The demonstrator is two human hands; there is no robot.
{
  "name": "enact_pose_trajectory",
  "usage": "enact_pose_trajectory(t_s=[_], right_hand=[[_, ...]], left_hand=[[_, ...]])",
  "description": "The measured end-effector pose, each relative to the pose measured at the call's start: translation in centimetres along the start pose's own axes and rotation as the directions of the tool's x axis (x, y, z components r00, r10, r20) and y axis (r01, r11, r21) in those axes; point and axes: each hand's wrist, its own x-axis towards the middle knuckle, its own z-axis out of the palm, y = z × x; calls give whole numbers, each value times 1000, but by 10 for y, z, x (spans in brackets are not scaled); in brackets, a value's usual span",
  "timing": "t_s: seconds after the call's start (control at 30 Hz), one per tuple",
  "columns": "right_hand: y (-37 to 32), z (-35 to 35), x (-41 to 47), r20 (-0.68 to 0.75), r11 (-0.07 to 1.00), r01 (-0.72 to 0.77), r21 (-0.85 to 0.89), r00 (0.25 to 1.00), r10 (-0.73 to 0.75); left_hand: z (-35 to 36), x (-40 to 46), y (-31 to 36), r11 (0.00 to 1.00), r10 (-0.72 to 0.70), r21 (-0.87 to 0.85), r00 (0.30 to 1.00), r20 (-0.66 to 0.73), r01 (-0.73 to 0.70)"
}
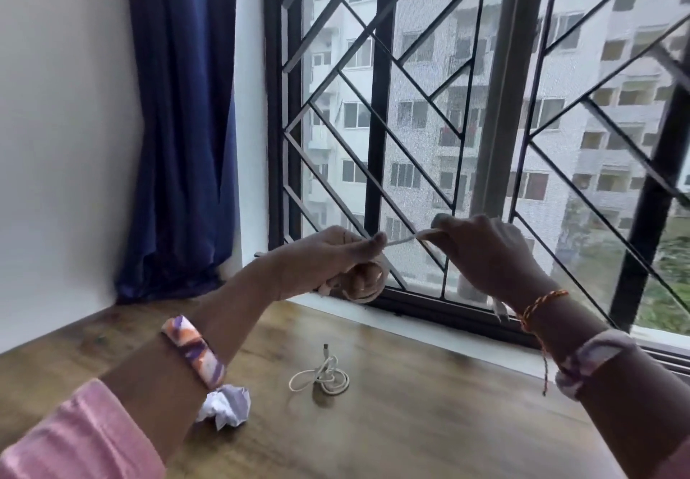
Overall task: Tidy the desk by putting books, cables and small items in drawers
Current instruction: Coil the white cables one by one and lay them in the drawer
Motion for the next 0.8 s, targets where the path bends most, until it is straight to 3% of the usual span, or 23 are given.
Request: enact_pose_trajectory(t_s=[0.03, 0.1, 0.2, 0.23, 0.3, 0.37, 0.4, 0.43, 0.5, 0.6, 0.67, 0.73, 0.8], right_hand=[[0, 1, -3, -6, 1000, -10, 21, 1000, 10], [-7, 1, -5, 24, 995, -26, 98, 999, 24], [-26, -6, 1, 145, 986, -31, 164, 989, 7], [-31, -10, 3, 187, 983, -27, 181, 982, -8], [-42, -18, 6, 272, 976, -22, 216, 962, -38], [-50, -26, 6, 323, 972, 6, 236, 943, -84], [-52, -30, 4, 332, 970, 16, 241, 938, -98], [-51, -35, 4, 326, 970, 21, 243, 940, -102], [-45, -42, 4, 256, 973, 37, 230, 962, -97], [-38, -52, 8, 5, 962, 148, 228, 988, -153], [-39, -59, 10, -113, 929, 233, 287, 971, -209], [-42, -65, 13, -197, 864, 268, 426, 960, -201], [-43, -68, 16, -255, 778, 243, 580, 961, -110]], left_hand=[[7, -3, 11, 975, 45, -219, 999, 0, -44], [17, -3, 30, 793, 140, -584, 985, -102, -173], [23, 17, 39, 590, 111, -704, 903, -416, -396], [24, 23, 41, 581, 79, -672, 854, -514, -458], [23, 35, 40, 666, 77, -501, 719, -691, -553], [18, 39, 32, 861, 267, -41, 518, -813, -507], [15, 38, 28, 883, 406, 211, 456, -792, -419], [12, 36, 25, 866, 494, 372, 455, -741, -334], [9, 27, 23, 843, 517, 501, 558, -649, -197], [13, 9, 30, 874, 321, 484, 796, -513, -40], [21, 1, 36, 868, 162, 494, 913, -375, 49], [26, -2, 39, 924, 90, 383, 968, -235, 7], [32, -8, 46, 968, 130, 233, 978, -162, -90]])
